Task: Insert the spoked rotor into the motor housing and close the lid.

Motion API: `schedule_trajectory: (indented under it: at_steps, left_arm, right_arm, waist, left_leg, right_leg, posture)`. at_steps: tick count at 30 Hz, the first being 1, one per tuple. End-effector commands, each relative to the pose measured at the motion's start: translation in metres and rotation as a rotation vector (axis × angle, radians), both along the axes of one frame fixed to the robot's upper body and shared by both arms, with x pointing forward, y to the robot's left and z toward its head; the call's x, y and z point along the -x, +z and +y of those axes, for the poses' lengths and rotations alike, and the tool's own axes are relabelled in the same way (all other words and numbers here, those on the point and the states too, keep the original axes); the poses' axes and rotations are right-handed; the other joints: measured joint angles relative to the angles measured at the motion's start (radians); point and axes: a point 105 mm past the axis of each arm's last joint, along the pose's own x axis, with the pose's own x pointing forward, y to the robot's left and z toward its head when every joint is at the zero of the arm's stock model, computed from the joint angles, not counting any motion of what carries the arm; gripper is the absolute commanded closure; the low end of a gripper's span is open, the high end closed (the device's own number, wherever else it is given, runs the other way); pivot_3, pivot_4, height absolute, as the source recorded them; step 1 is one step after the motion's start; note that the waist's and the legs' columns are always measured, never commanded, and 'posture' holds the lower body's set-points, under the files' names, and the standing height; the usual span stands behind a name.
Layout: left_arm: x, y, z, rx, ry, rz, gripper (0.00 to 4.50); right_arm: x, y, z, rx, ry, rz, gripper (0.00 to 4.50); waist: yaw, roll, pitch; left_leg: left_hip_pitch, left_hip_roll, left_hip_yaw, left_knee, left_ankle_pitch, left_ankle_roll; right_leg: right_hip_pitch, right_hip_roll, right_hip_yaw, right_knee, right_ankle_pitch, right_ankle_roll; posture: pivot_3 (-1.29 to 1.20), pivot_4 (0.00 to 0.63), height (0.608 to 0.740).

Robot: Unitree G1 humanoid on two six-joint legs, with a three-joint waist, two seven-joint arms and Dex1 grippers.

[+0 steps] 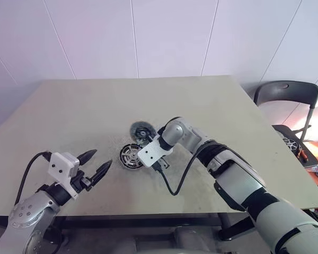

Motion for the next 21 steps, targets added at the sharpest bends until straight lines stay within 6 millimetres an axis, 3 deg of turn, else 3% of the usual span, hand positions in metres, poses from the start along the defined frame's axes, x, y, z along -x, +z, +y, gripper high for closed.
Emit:
schedule_trajectory:
  at_steps: [1,8,12,17,21]
  left_arm:
    - [0.002,0.013,-0.001,-0.013,-0.006,-0.045,1.24]
    - [0.003,0.008,0.003,-0.015,0.004,-0.039,1.24]
    - [0.003,0.004,0.005,-0.018,0.008,-0.035,1.24]
    - [0.003,0.000,0.008,-0.015,0.015,-0.035,1.24]
    - [0.002,-0.002,0.009,0.001,0.034,-0.035,1.24]
  right_arm:
    - [0.005,0.012,0.011,-0.057,0.017,0.006,4.42]
    - [0.007,0.018,0.015,-0.072,0.008,0.024,4.42]
    - [0.020,0.018,0.005,-0.037,-0.011,0.170,4.42]
    - [0.023,0.028,0.007,-0.103,-0.049,0.214,4.42]
    - [0.017,0.019,0.014,-0.113,-0.105,0.135,4.42]
  waist:
    - [0.003,0.000,0.000]
    - [0.002,0.000,0.000]
    - [0.006,0.000,0.000]
    - [0.010,0.000,0.000]
    - [0.006,0.000,0.000]
  left_leg:
    - [-0.001,0.000,0.000,0.000,0.000,0.000]
    - [-0.002,0.000,0.000,-0.001,0.000,0.000]
    - [-0.002,0.000,0.000,0.000,0.000,0.000]
    - [-0.003,0.000,0.000,0.000,0.000,0.000]
    - [-0.003,0.000,0.000,0.000,0.000,0.000]
  right_leg:
    - [0.000,0.000,0.000,0.000,0.000,0.000]
    - [-0.002,0.000,0.000,0.000,0.000,0.000]
    - [-0.002,0.000,0.000,0.000,0.000,0.000]
    - [-0.002,0.000,0.000,-0.001,0.000,0.000]
    - [-0.002,0.000,0.000,0.000,0.000,0.000]
  posture:
    - [0.00,0.000,0.740]
    - [0.00,0.000,0.740]
    - [0.00,0.000,0.740]
    - [0.00,0.000,0.740]
    - [0.00,0.000,0.740]
